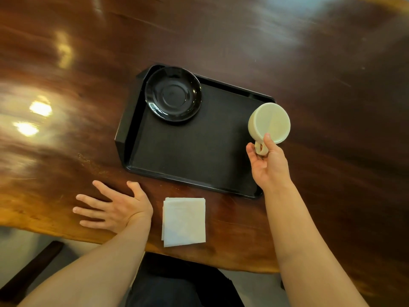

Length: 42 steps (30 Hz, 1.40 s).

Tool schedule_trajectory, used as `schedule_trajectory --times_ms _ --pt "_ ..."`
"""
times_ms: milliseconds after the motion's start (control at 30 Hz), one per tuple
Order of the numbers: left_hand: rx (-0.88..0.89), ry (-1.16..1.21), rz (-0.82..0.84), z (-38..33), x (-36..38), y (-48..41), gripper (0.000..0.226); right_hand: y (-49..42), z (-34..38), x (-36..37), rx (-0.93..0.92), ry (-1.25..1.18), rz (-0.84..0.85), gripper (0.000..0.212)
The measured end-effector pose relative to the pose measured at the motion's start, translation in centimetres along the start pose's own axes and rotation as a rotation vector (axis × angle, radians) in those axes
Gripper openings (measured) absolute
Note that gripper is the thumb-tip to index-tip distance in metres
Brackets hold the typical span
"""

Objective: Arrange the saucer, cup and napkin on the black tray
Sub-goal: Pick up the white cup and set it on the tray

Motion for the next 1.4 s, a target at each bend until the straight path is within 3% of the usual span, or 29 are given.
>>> schedule_trajectory --times_ms 200,800,1000,1200,1400 --pt "0.008 0.011 -0.003 0.0 -0.1 0.1 0.082 -0.5 -0.5 1.5 -0.002 0.033 0.021 0.012" --pt "0.017 0.007 -0.013 0.2 0.2 0.0 0.081 -2.5 -1.4 4.0 0.03 0.085 0.006 0.012" --pt "0.014 0.005 -0.019 0.3 0.3 -0.1 0.081 -2.7 -1.7 3.9 0.031 0.08 -0.009 0.023" --pt "0.016 0.004 -0.022 0.3 0.4 -0.1 0.081 -3.1 -1.2 3.3 -0.063 0.425 -0.025 0.036" --pt "0.005 0.0 -0.016 0.3 0.3 -0.1 0.081 -2.9 -1.4 2.0 -0.059 0.517 -0.017 0.048"
Point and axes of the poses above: each hand's wrist, its own y-axis away from the middle knuckle, its own x-axis out of the palm, z = x × y, the point moved 5 cm from there along -y, towards the middle knuckle, and after that the axes turned 5 degrees about -x, right-handed, at the moved point
